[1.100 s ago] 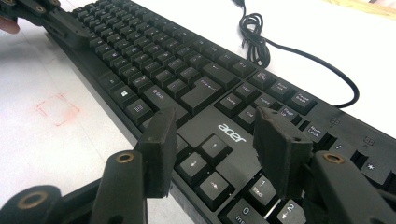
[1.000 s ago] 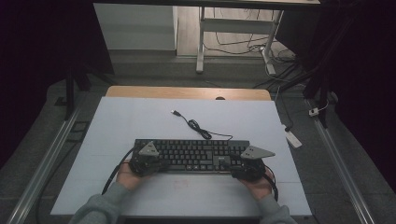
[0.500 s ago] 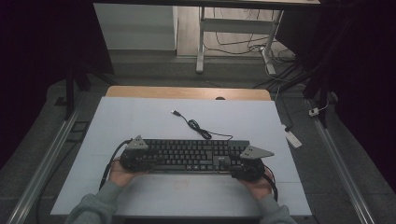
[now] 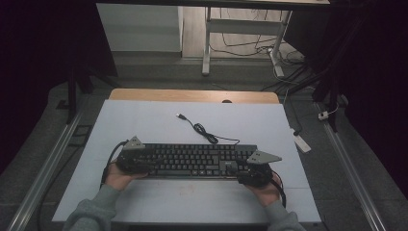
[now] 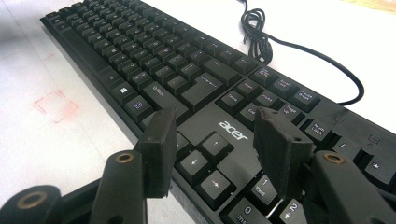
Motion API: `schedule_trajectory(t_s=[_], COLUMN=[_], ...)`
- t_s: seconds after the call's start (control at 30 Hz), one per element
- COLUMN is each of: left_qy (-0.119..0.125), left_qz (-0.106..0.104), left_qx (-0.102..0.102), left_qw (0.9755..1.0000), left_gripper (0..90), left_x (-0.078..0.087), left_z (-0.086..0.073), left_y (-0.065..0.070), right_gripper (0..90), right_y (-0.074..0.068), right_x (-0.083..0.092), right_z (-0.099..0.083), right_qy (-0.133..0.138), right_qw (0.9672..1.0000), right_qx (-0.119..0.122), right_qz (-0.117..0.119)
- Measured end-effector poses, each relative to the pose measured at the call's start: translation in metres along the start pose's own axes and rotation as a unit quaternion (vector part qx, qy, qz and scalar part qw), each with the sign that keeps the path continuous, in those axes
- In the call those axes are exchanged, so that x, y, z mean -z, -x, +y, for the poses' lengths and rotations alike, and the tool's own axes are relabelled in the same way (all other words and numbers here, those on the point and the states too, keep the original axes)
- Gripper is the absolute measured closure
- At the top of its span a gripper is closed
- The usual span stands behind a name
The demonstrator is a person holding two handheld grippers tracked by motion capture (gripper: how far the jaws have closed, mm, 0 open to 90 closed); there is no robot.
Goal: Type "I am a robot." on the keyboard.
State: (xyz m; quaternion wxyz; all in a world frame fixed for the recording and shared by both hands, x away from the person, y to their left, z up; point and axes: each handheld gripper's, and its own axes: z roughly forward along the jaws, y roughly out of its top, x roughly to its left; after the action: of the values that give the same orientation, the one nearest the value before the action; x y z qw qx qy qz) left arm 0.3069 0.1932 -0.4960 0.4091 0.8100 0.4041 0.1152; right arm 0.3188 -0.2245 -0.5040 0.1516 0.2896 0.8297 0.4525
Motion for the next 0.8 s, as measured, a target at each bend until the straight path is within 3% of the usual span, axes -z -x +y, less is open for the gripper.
schedule_trajectory(t_s=[0.47,0.8], left_qy=[-0.021,-0.038], left_qz=[0.031,0.037], left_qx=[0.015,0.005], left_qw=[0.9992,0.9986], left_gripper=[44.4,64.1], left_x=[0.001,-0.002], left_z=[-0.007,-0.012], left_y=[-0.015,-0.019], right_gripper=[49.4,49.4], right_y=[-0.001,0.0], right_x=[-0.001,-0.002], right_z=[0.0,-0.001], right_qy=[-0.001,-0.004], right_qw=[1.0,1.0], right_qx=[0.0,0.001], right_qz=[-0.001,-0.003])
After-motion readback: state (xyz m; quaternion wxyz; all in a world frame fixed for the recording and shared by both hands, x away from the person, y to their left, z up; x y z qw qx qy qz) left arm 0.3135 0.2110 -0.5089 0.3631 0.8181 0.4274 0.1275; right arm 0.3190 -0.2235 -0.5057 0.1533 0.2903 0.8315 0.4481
